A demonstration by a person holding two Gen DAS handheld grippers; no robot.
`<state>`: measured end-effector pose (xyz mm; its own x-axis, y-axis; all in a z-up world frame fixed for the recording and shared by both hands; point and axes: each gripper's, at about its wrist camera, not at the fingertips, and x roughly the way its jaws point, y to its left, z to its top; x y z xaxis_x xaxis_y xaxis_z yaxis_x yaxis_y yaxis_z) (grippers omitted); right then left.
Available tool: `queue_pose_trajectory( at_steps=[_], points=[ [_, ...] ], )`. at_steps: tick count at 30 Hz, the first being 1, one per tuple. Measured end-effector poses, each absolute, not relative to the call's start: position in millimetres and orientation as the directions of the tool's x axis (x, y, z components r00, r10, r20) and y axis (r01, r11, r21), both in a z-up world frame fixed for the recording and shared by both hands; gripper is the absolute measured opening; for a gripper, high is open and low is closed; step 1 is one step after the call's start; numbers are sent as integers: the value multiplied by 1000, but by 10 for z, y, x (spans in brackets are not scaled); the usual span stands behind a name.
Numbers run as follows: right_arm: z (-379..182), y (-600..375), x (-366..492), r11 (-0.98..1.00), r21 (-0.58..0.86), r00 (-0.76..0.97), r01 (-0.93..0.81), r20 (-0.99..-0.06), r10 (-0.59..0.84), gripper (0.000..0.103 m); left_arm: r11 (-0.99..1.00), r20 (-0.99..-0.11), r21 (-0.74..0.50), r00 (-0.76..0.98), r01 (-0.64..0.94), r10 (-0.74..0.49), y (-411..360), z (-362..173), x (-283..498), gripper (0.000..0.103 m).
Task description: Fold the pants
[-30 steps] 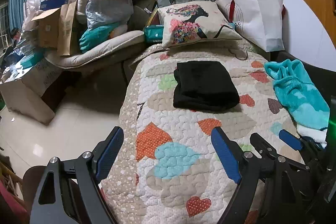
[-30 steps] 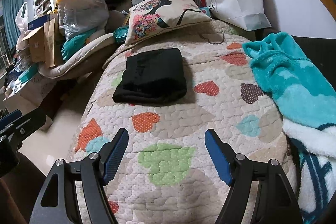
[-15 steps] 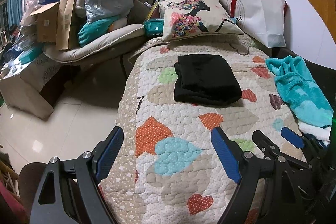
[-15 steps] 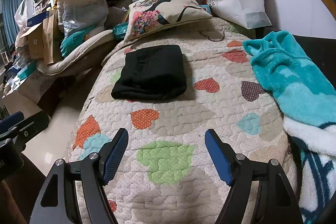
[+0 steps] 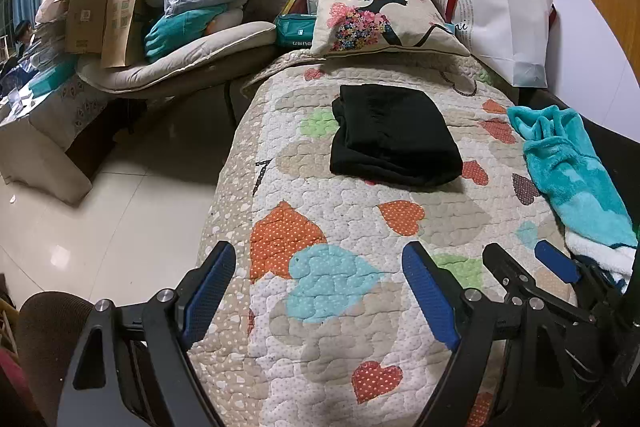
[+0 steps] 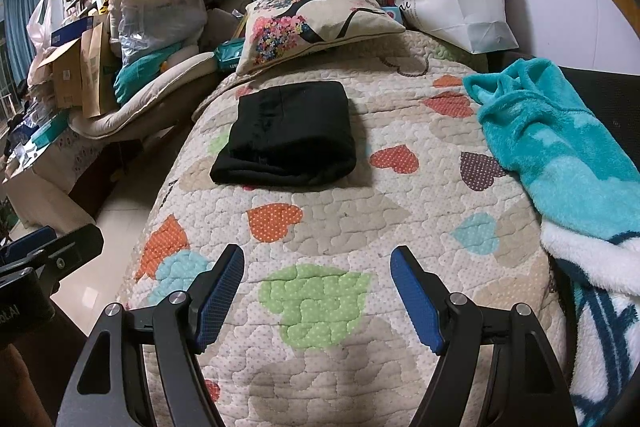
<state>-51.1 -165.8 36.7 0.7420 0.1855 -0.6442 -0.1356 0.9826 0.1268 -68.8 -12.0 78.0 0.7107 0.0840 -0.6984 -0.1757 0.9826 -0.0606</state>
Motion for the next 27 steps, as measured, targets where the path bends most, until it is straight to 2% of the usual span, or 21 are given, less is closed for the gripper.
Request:
queue_pose_trajectory(
  at_steps=[3, 6, 8, 9, 11, 13, 18, 22, 27],
  points=[
    [353, -1652, -502, 983, 121, 739, -139, -648, 184, 81, 982, -675, -46, 730, -184, 105, -117, 804, -710, 85],
    [343, -1640, -496, 983, 113, 738, -141, -650, 181, 81, 977, -570, -4, 803, -214, 173, -118, 937, -832, 85],
    [340, -1631, -494, 984, 109, 738, -143, -650, 180, 81, 973, -499, 7, 842, -231, 204, -117, 1046, -910, 100],
    [337, -1628, -492, 984, 107, 738, -144, -650, 179, 81, 971, -465, 8, 859, -239, 215, -116, 1106, -933, 103],
    [331, -1614, -490, 984, 100, 737, -145, -653, 174, 81, 971, -439, -3, 872, -240, 214, -114, 1158, -930, 103],
    [321, -1604, -485, 985, 95, 735, -147, -656, 172, 81, 975, -460, -31, 869, -220, 181, -95, 1156, -840, 103],
    [275, -1605, -458, 985, 88, 724, -145, -669, 167, 81, 973, -602, -155, 797, -174, 47, 24, 936, -532, 103],
    [207, -1621, -391, 987, 92, 708, -131, -688, 158, 81, 976, -672, -114, 738, -184, 60, 0, 665, -295, 103],
    [106, -1636, -291, 991, 83, 684, -108, -717, 135, 82, 971, -751, -125, 659, -203, 41, -10, 354, -110, 103]
  ],
)
